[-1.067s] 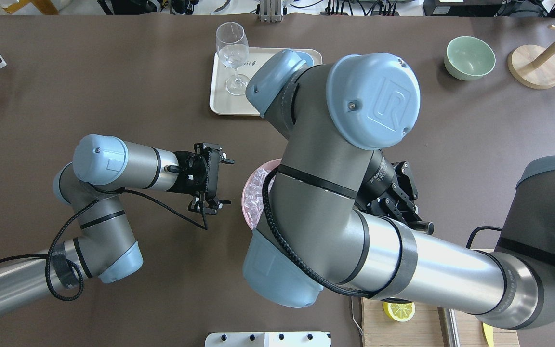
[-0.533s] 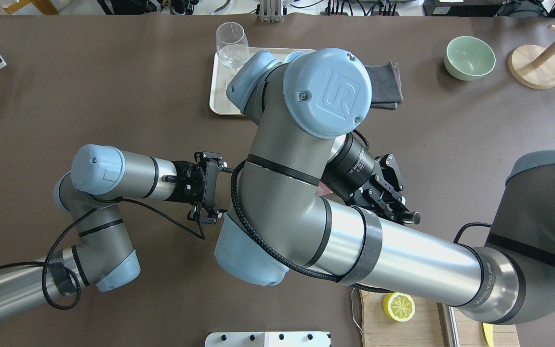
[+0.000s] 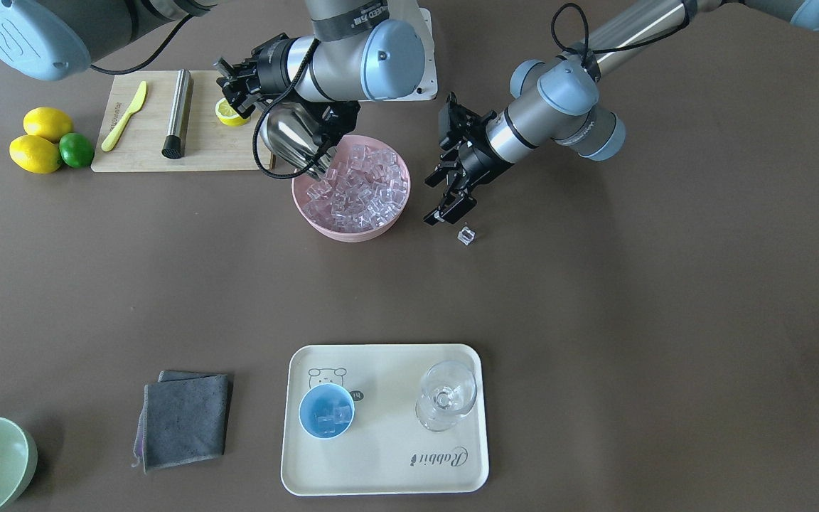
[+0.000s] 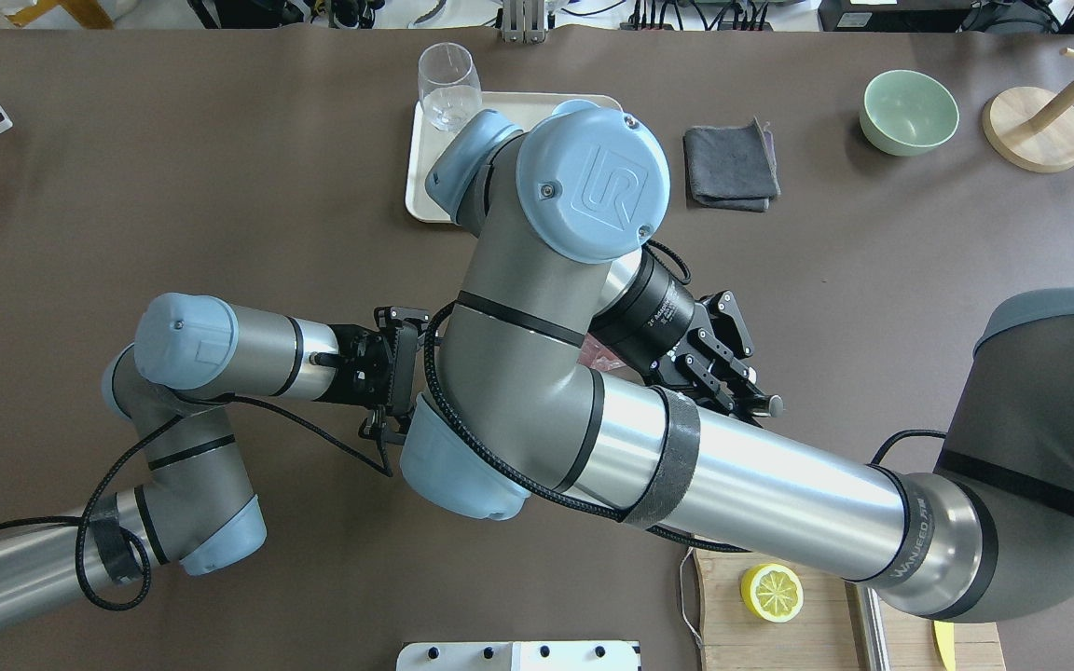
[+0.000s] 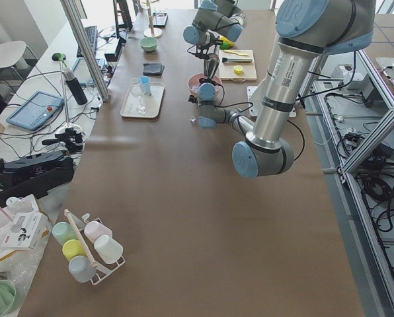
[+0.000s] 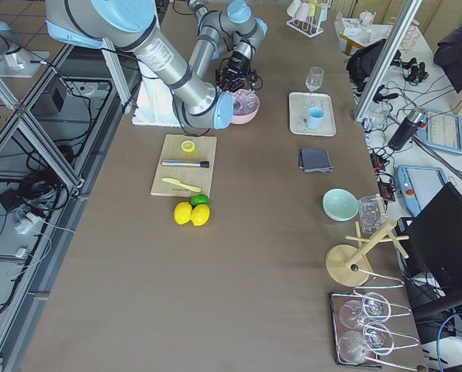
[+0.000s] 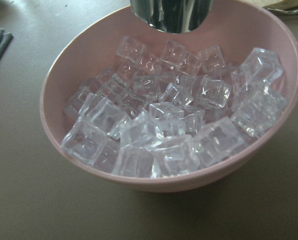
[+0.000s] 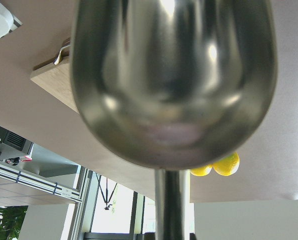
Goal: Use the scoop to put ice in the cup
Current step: 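Swing the scoop over the pink bowl and lower it into the ice, then drag the scoop through the ice cubes while the left gripper steadies the bowl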
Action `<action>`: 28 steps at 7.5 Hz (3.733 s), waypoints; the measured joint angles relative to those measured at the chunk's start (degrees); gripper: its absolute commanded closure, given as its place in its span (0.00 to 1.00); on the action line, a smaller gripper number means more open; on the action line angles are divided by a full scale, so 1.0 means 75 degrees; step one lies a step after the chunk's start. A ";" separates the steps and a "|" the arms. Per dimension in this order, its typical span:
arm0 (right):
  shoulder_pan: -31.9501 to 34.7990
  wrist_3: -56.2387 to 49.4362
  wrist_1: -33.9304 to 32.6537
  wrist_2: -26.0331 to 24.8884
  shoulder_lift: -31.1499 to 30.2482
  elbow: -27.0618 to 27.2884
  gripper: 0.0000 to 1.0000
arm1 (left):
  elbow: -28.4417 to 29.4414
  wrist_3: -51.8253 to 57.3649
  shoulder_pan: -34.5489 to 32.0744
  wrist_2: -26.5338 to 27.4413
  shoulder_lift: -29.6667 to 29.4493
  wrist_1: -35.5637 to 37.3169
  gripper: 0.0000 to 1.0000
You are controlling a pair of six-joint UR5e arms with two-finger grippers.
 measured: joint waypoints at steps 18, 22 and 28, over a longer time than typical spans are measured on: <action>-0.0164 0.0103 0.2595 0.0096 -0.0369 -0.0547 1.00 | 0.0002 0.0012 0.0020 0.0081 0.0078 -0.0071 0.02; -0.0165 -0.0001 0.3342 0.0069 -0.1131 0.0462 1.00 | 0.0002 0.0012 0.0038 0.0086 0.0074 -0.0042 0.02; -0.0175 -0.0058 0.4487 0.0026 -0.1725 0.0873 1.00 | 0.0001 0.0023 0.0071 0.0072 0.0019 0.0022 0.02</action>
